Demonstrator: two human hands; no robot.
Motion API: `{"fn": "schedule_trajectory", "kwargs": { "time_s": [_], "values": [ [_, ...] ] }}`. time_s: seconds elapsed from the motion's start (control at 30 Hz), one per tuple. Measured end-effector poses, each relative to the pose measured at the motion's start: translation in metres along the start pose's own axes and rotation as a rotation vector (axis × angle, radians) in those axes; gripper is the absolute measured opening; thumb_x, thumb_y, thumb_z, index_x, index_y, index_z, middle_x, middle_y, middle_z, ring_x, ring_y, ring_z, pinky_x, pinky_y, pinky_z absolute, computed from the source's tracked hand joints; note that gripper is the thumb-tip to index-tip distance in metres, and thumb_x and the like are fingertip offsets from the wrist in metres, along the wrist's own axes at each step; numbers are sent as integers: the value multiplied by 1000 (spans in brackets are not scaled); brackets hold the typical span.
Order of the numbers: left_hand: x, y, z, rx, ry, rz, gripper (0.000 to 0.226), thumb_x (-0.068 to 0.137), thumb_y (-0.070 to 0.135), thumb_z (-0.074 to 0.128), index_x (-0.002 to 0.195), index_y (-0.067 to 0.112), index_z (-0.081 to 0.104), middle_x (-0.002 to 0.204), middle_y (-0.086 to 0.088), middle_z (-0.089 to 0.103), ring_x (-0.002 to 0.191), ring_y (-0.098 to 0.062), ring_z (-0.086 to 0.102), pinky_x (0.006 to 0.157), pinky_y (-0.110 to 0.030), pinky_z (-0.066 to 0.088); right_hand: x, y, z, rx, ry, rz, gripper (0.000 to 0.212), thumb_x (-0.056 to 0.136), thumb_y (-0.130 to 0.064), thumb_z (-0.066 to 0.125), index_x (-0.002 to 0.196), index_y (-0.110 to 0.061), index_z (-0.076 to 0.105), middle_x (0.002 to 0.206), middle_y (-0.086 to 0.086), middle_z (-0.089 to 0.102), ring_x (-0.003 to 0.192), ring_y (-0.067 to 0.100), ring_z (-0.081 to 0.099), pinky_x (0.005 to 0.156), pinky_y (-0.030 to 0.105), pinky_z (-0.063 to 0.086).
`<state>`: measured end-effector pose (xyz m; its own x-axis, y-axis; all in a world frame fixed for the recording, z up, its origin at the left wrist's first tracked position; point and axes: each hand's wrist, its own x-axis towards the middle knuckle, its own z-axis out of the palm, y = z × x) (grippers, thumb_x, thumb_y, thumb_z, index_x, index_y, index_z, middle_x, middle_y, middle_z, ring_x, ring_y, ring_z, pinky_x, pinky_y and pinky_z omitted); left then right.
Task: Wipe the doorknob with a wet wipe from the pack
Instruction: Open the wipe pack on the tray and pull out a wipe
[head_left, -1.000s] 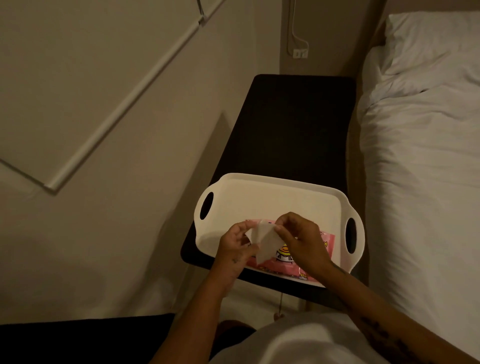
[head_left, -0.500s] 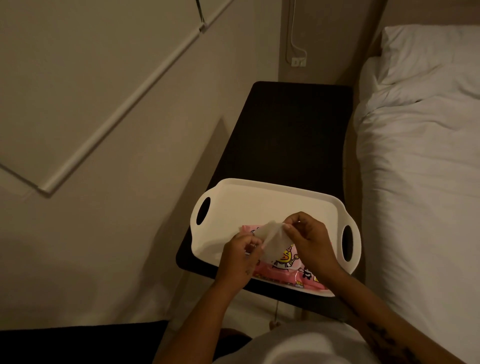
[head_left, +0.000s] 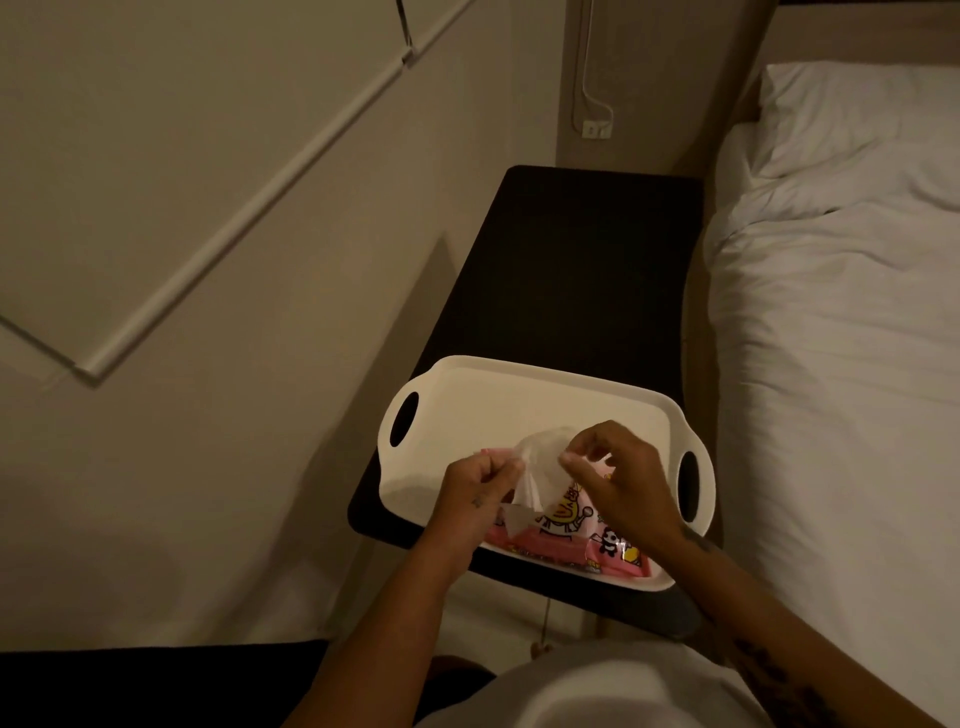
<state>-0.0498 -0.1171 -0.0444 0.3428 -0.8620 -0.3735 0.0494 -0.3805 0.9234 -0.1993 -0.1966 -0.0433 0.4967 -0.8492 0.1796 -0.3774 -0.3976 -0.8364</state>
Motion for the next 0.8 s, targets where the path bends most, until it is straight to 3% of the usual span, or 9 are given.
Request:
{"fn": "schedule_trajectory", "kwargs": {
  "time_s": [0.1, 0.2, 0.23, 0.3, 0.5, 0.67, 0.8],
  "values": [
    [0, 2, 5, 24, 14, -5, 26, 91, 24, 53, 101, 4, 65, 97, -20, 69, 85, -25, 64, 66, -27, 52, -8, -1, 7, 38, -167, 62, 13, 78, -32, 67, 78, -22, 59, 81, -3, 63, 74, 13, 57, 64, 29, 49],
    [-1, 3, 6, 13, -2, -7, 25, 92, 23, 52, 99, 2, 65, 77, -6, 65, 67, -12, 58, 58, -20, 48, -9, 1, 10, 67, -203, 138, 10, 78, -26, 68, 83, -19, 62, 80, -4, 64, 70, 16, 60, 63, 33, 52],
    [-2, 3, 6, -1, -2, -10, 25, 92, 22, 52, 99, 2, 64, 71, -2, 61, 62, -9, 55, 56, -18, 47, -9, 1, 11, 81, -191, 163, 6, 79, -20, 68, 81, -20, 62, 77, -5, 63, 69, 17, 60, 63, 34, 52],
    [-1, 2, 4, -22, 12, -10, 24, 92, 21, 52, 99, 2, 65, 68, 0, 58, 58, -7, 52, 54, -17, 47, -9, 2, 10, 125, -147, 213, 17, 81, -10, 65, 73, -23, 61, 71, -5, 63, 68, 20, 61, 65, 36, 53],
    [-2, 0, -9, -12, 85, 16, 15, 92, 24, 50, 85, 20, 63, 79, -2, 62, 74, -13, 57, 60, -18, 51, -7, 11, -4, 210, -30, 324, 17, 86, -10, 58, 72, -19, 61, 77, 5, 66, 76, 22, 64, 69, 32, 55],
    [-1, -2, -26, 94, 180, 33, 17, 94, 21, 46, 82, 15, 56, 70, 0, 50, 64, -9, 47, 50, -10, 44, -3, 20, -17, 200, 81, 382, 19, 85, -8, 59, 69, -17, 61, 80, 11, 67, 76, 24, 64, 64, 30, 54],
    [4, -1, -36, 174, 254, 44, 17, 95, 21, 45, 87, 9, 55, 71, 2, 51, 63, -9, 43, 58, -21, 39, 3, 28, -29, 184, 132, 411, 16, 83, -8, 61, 69, -15, 62, 79, 8, 67, 72, 24, 64, 58, 24, 49]
  ]
}}
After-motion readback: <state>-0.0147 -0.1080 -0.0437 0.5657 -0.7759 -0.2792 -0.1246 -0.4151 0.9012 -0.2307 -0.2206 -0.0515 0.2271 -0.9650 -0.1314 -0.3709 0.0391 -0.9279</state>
